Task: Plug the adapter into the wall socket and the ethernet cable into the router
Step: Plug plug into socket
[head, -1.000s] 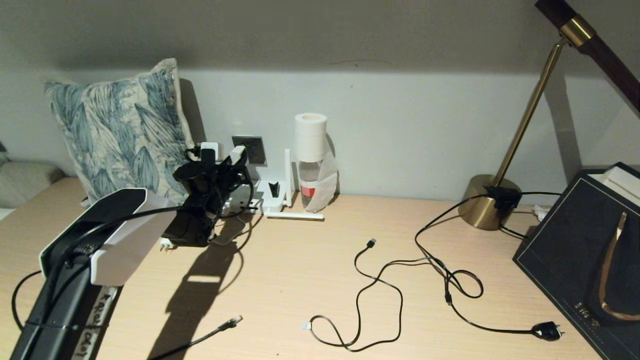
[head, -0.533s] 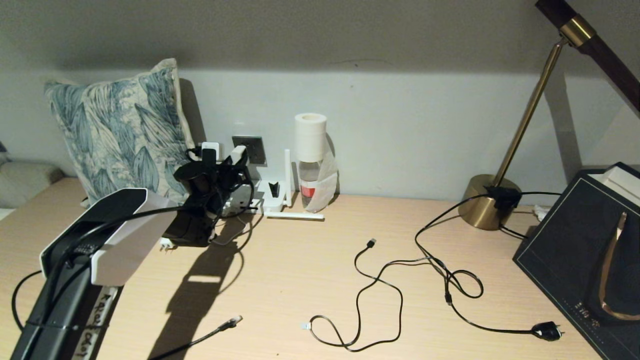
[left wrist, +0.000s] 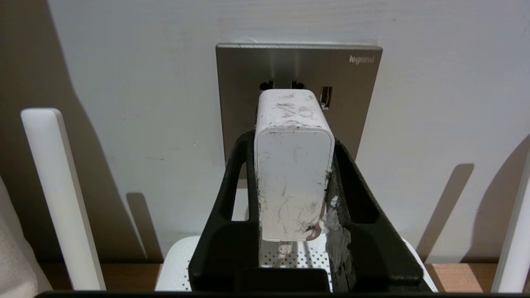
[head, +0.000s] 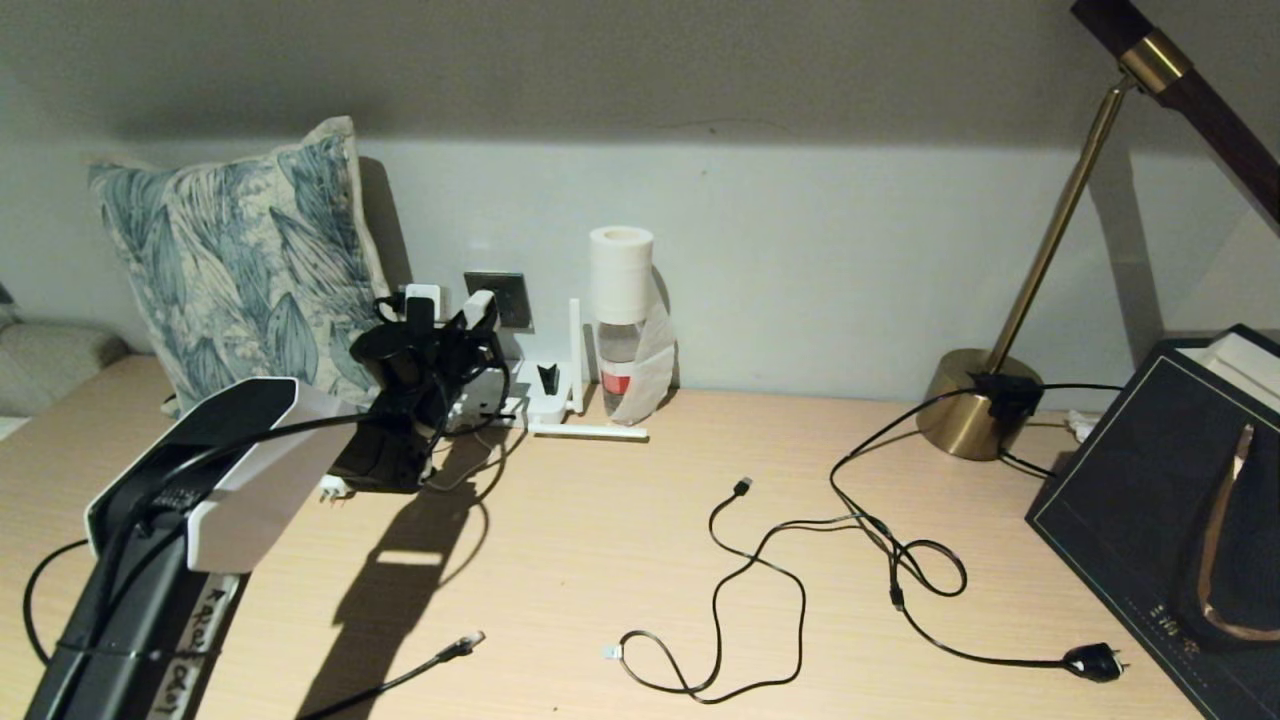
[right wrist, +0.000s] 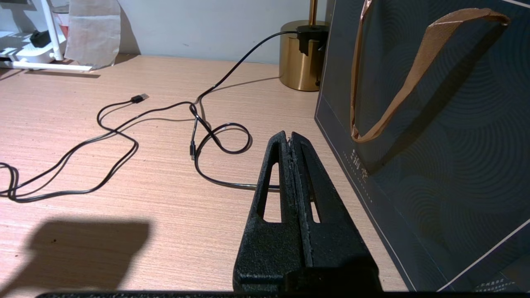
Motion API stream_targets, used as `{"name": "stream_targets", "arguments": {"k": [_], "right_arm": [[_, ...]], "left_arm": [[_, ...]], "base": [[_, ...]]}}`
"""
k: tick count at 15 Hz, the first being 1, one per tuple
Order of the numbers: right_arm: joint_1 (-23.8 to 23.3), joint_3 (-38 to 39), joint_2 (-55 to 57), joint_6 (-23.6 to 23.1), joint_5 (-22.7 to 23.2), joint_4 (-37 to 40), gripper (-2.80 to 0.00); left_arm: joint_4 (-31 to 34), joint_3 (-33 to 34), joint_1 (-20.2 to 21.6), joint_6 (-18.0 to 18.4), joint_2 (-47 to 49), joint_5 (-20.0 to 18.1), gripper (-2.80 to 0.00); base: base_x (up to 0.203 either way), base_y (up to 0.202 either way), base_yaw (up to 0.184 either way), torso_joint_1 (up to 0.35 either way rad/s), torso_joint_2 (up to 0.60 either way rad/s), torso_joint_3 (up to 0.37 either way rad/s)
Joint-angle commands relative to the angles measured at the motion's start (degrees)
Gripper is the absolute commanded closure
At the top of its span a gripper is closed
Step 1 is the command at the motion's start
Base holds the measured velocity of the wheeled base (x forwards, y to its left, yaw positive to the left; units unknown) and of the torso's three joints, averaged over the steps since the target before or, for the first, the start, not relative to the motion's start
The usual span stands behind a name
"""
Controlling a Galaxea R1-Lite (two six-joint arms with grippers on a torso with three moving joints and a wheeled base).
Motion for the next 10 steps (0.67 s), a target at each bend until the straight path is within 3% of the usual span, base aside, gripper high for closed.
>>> {"name": "stream_targets", "arguments": {"k": [1, 10], "right_arm": [[0.0, 2.02, 0.06, -0.05, 0.04, -0.05, 0.0], [0.0, 2.02, 0.06, -0.05, 0.04, -0.05, 0.0]], "left_arm": [[-0.06, -0.57, -0.01, 0.01, 0.27, -0.04, 0.0], [0.72, -1.85, -0.01, 0.01, 1.17, -1.1, 0.0]], "base": [[0.0, 0.0, 0.0, 0.0, 0.0, 0.0], [0.0, 0.0, 0.0, 0.0, 0.0, 0.0]]}}
